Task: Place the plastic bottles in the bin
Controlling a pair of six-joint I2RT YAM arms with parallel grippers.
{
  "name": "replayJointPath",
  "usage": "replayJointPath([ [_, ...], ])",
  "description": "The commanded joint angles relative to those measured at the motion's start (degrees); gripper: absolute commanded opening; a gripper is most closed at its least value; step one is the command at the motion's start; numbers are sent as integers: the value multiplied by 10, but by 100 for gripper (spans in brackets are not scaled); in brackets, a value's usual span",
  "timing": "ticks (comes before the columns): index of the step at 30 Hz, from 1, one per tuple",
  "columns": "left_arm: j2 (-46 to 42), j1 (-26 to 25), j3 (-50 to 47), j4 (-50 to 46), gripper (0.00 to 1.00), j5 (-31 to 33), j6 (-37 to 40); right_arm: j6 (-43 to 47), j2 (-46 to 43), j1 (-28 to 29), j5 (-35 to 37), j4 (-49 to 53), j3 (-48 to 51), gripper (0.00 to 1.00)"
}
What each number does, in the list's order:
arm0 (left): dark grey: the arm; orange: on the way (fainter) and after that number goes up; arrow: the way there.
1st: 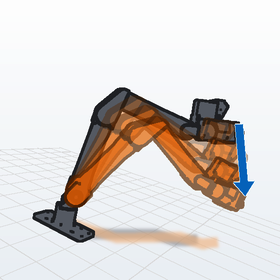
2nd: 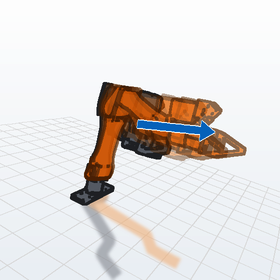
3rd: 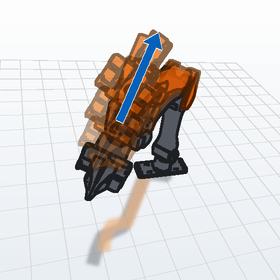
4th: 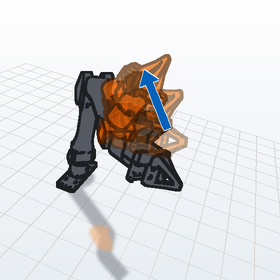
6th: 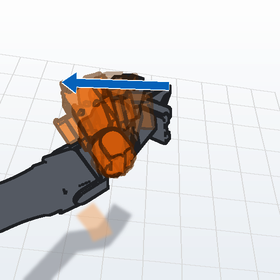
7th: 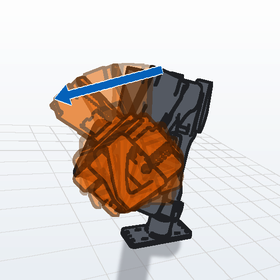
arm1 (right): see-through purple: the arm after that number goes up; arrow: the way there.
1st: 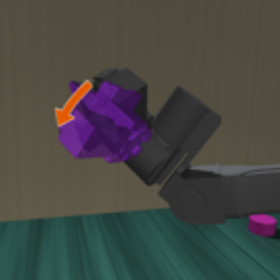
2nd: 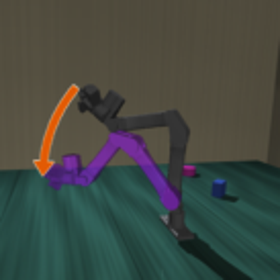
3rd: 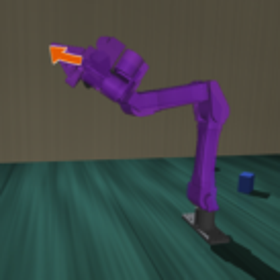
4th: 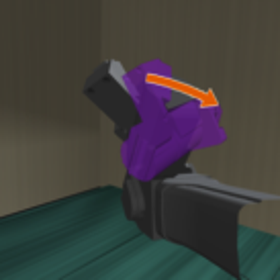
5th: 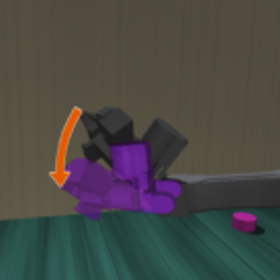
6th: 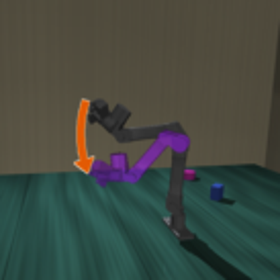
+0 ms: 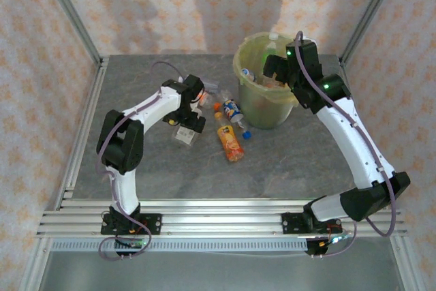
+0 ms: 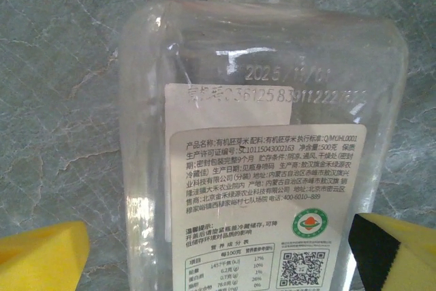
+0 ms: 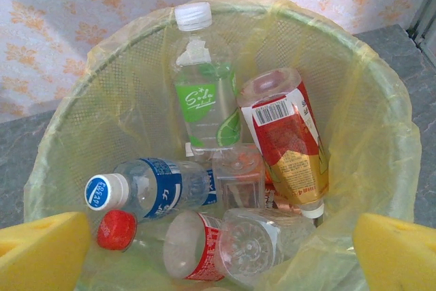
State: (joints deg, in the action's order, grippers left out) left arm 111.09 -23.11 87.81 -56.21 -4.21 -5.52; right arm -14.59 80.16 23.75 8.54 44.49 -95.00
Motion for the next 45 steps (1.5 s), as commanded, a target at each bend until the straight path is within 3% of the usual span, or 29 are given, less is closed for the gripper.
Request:
replayJointPath([
  [1, 10, -3, 12, -25, 100, 6, 12, -5, -11, 4, 4, -11, 7, 99],
  [18, -13, -6, 15, -37, 100, 26, 6, -5, -2, 4, 0, -13, 7, 99],
  [45, 39, -6, -16, 3, 100, 7, 0, -5, -7, 4, 0, -11, 9, 99],
])
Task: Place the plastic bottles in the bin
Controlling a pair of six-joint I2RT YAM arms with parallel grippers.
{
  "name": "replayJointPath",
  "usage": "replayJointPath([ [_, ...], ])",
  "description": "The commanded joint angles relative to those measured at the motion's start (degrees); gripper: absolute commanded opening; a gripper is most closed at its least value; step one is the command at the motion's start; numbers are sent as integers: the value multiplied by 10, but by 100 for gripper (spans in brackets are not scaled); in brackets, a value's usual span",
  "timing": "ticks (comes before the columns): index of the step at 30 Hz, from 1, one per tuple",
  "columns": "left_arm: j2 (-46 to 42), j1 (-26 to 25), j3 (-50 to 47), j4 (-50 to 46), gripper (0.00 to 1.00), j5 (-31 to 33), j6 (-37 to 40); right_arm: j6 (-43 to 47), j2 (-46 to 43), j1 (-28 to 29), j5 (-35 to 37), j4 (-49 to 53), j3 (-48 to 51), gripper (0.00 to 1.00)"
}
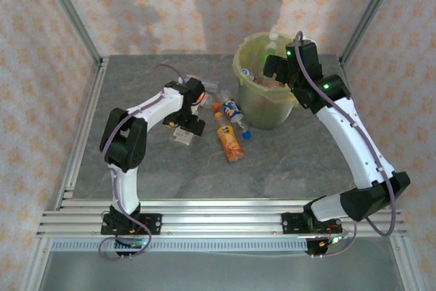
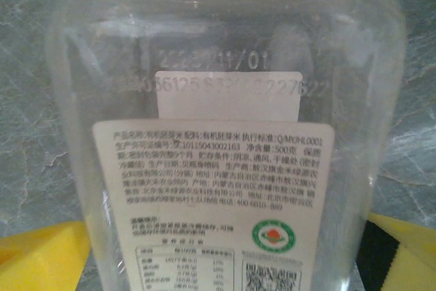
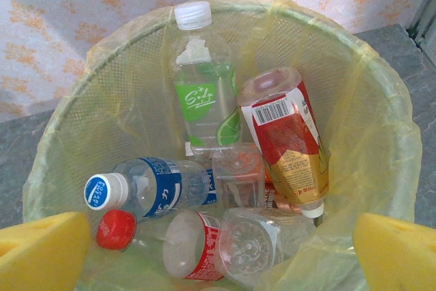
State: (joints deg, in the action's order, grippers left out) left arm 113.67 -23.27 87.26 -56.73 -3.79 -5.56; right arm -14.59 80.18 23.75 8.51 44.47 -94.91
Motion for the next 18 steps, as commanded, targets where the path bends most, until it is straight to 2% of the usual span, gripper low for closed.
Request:
replayJointPath([
  [1, 17, -5, -11, 10, 100, 4, -1, -5, -7, 5, 1, -10, 7, 99],
  [9, 23, -5, -11, 16, 100, 14, -1, -3, -9, 4, 4, -6, 4, 99],
  [12, 15, -5, -10, 12, 89, 21, 0, -4, -11, 4, 3, -8, 5, 99],
  [16, 2, -5, -7, 6, 67, 33, -4, -6, -14, 4, 3, -11, 6, 99],
  [18, -8, -5, -6, 3, 63, 37, -6, -6, -17, 4, 1, -11, 8, 99],
])
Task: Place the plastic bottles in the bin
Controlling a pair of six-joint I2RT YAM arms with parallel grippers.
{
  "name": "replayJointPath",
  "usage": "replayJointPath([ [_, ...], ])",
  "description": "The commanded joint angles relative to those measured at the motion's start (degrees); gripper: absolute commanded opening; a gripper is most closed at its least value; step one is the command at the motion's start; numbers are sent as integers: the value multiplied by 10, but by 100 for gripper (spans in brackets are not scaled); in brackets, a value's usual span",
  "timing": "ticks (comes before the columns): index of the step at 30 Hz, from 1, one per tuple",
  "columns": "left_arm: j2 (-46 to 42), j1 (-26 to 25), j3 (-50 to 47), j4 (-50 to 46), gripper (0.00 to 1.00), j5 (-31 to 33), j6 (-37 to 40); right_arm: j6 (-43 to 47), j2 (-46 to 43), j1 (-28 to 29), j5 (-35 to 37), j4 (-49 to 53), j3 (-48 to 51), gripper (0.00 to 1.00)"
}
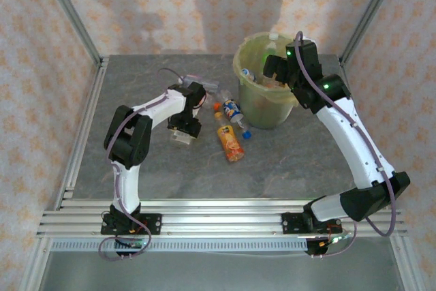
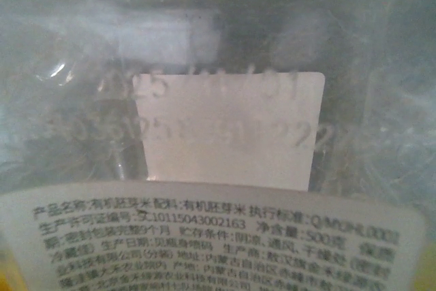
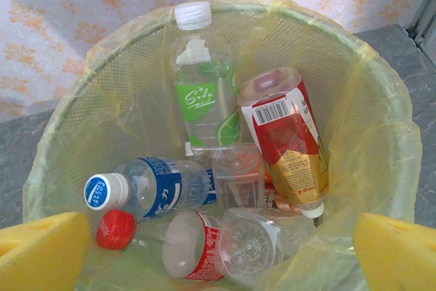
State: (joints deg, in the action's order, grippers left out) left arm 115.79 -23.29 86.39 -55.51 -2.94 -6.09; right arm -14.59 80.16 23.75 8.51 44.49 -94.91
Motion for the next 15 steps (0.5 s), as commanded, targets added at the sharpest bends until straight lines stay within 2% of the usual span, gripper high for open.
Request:
replayJointPath([
  [1, -37, -4, 4, -12, 63, 30, -3, -6, -17, 5, 1, -11, 8, 99],
  [9, -138, -9, 19, -20, 62, 54, -17, -9, -29, 5, -13, -15, 19, 99],
  [15, -196, -39, 84, -19, 62, 70, -18, -16, -48, 4, -31, -27, 28, 99],
])
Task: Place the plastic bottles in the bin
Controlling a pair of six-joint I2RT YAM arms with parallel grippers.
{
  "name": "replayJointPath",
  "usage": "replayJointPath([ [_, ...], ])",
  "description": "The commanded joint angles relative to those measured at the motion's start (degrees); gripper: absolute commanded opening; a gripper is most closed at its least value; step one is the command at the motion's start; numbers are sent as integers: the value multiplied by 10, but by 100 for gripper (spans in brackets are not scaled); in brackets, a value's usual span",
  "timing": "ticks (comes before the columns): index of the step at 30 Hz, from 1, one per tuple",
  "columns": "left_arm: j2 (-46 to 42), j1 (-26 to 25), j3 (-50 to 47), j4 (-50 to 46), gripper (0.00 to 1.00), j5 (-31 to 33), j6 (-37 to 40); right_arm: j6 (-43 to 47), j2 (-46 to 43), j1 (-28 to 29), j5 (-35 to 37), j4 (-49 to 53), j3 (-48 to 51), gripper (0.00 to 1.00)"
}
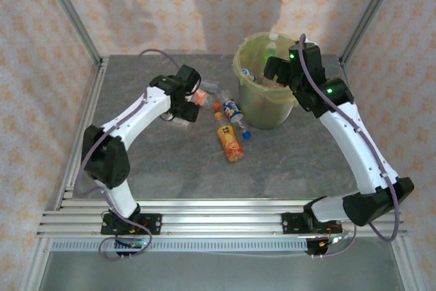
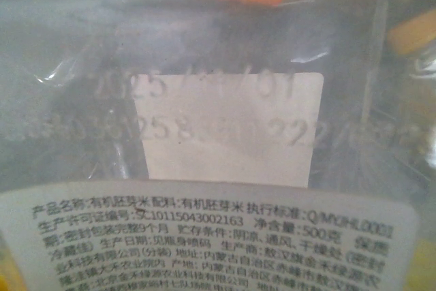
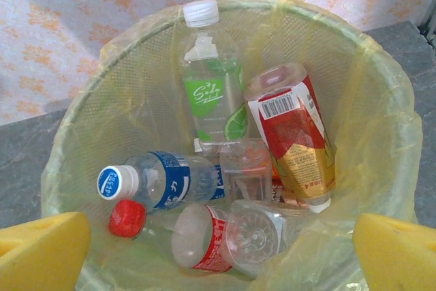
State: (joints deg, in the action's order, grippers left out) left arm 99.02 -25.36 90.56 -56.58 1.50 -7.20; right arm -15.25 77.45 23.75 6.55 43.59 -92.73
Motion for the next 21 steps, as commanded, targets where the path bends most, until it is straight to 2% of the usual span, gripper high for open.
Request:
replayJointPath([
  [1, -33, -26, 59, -4, 62, 24, -6, -10, -24, 5, -13, -18, 7, 99],
  [5, -33, -60, 152, 26, 62, 21, 5, -13, -42, 5, -14, -25, 12, 99],
  [10, 13, -90, 280, 66, 63, -5, 26, -17, -74, 5, 8, -31, 33, 99],
  [21, 237, -128, 608, 69, 63, -36, 110, -30, -151, 4, 66, -31, 82, 99],
])
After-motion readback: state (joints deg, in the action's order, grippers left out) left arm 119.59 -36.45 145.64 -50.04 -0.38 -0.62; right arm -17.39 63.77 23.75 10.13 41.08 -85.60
